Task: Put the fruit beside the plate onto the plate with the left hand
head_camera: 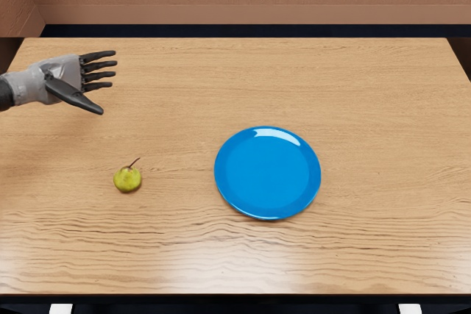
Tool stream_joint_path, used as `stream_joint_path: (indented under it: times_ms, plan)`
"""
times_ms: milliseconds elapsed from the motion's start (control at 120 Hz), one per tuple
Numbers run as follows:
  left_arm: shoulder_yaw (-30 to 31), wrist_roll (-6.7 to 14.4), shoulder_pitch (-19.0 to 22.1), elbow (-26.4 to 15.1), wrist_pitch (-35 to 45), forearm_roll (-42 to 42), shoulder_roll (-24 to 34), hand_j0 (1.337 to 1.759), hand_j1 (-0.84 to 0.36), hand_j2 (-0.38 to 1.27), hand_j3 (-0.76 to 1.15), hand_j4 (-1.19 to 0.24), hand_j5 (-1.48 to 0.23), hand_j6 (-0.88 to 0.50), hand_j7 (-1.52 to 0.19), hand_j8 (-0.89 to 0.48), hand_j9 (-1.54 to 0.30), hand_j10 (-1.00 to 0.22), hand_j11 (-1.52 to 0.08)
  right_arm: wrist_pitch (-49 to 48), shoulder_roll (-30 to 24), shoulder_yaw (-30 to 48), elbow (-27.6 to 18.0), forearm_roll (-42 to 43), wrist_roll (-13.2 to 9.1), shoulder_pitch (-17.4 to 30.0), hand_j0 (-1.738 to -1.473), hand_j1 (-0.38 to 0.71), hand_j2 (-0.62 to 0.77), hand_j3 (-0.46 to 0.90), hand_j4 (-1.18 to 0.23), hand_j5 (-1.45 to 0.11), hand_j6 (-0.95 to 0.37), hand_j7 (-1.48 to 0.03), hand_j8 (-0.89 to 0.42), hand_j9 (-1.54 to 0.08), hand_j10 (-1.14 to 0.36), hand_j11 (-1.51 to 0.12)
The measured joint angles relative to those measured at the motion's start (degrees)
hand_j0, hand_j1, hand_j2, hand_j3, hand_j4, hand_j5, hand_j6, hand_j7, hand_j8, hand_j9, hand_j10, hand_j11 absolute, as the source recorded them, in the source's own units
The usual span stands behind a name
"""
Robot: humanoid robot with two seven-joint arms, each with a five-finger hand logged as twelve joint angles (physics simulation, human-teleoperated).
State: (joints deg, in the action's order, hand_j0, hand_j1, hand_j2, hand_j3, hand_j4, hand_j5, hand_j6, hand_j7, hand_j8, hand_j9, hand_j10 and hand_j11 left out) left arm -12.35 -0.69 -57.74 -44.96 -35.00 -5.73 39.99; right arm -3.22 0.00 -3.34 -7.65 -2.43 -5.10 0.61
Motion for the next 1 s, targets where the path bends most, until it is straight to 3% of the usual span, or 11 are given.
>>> stream_joint_path:
  times_ms: [217,375,592,742,867,1000]
  plan:
    - [0.0,0.0,-1.1,-0.8,0.0,-1.1,1.1,1.658,0.35,0.00,0.00,0.00,0.00,0.00,0.00,0.00,0.00,0.00,0.00,0.0,0.0,-0.2,-0.1,0.0,-0.1,0.8,-1.658,-0.32,0.00,0.00,-0.02,-0.03,-0.02,-0.03,-0.02,-0.03,-0.02,-0.03]
    - [0.1,0.1,-6.7,-2.1,0.0,-10.4,2.5,1.658,0.35,0.00,0.00,0.00,0.00,0.00,0.00,0.00,0.00,0.00,0.00,0.0,0.0,-0.2,-0.2,0.0,-0.2,1.8,-1.658,-0.32,0.00,0.00,-0.02,-0.03,-0.02,-0.03,-0.02,-0.03,-0.02,-0.03]
    - [0.3,1.0,-10.0,-6.1,0.0,-19.8,4.8,1.658,0.35,0.00,0.00,0.00,0.00,0.00,0.00,0.00,0.00,0.00,0.00,0.0,0.0,-0.3,-0.3,0.0,-0.2,2.0,-1.658,-0.32,0.00,0.00,-0.02,-0.03,-0.02,-0.03,-0.02,-0.03,-0.02,-0.03]
    - [0.5,4.1,-11.5,-10.5,0.0,-21.8,7.9,1.658,0.35,0.00,0.00,0.00,0.00,0.00,0.00,0.00,0.00,0.00,0.00,0.0,0.0,-0.3,-0.3,0.0,-0.2,2.0,-1.658,-0.32,0.00,0.00,-0.02,-0.03,-0.02,-0.03,-0.02,-0.03,-0.02,-0.03]
    - [2.1,4.8,-12.7,-14.0,0.0,-23.0,9.3,1.658,0.35,0.00,0.00,0.00,0.00,0.00,0.00,0.00,0.00,0.00,0.00,0.0,0.0,-0.3,-0.3,0.0,-0.2,2.0,-1.658,-0.32,0.00,0.00,-0.02,-0.03,-0.02,-0.03,-0.02,-0.03,-0.02,-0.03]
    - [7.5,4.9,-16.1,-21.6,0.0,-23.3,13.2,1.658,0.35,0.00,0.00,0.00,0.00,0.00,0.00,0.00,0.00,0.00,0.00,0.0,0.0,-0.3,-0.3,0.0,-0.2,2.0,-1.658,-0.32,0.00,0.00,-0.02,-0.03,-0.02,-0.03,-0.02,-0.03,-0.02,-0.03]
